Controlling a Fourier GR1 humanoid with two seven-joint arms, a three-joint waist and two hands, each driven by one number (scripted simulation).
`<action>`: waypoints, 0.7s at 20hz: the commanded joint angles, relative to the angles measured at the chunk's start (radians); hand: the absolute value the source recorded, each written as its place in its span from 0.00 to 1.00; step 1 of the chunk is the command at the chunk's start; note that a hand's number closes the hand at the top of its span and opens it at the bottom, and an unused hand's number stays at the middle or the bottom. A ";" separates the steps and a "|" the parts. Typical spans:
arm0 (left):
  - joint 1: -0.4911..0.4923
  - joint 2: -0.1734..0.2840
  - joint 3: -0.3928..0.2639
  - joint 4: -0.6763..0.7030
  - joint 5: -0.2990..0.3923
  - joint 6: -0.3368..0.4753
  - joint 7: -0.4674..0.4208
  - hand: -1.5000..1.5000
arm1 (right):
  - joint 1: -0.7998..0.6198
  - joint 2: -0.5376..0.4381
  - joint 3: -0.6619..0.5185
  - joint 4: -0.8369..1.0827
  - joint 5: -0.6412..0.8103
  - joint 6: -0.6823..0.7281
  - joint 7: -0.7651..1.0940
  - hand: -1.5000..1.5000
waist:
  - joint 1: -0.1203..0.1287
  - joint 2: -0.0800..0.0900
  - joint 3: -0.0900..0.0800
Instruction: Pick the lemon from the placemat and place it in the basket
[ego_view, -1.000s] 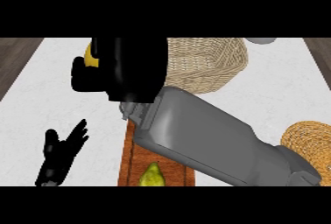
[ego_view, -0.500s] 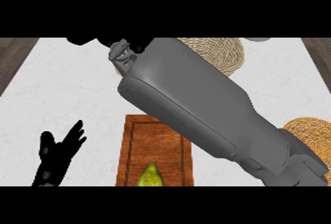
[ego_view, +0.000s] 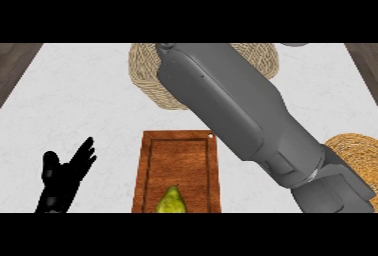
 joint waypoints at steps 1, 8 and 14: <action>0.017 -0.030 -0.027 0.050 -0.018 0.003 -0.008 0.50 | 0.052 0.002 -0.027 0.046 -0.073 -0.125 -0.059 1.00 | 0.003 0.007 -0.007; 0.009 -0.014 -0.020 0.013 -0.022 -0.004 0.032 0.50 | 0.079 0.002 -0.137 0.124 -0.197 -0.195 -0.256 1.00 | 0.004 0.007 -0.006; -0.016 -0.004 0.021 0.032 -0.007 -0.004 0.053 0.50 | 0.161 0.002 -0.104 0.157 -0.261 -0.211 -0.385 1.00 | -0.009 0.002 -0.006</action>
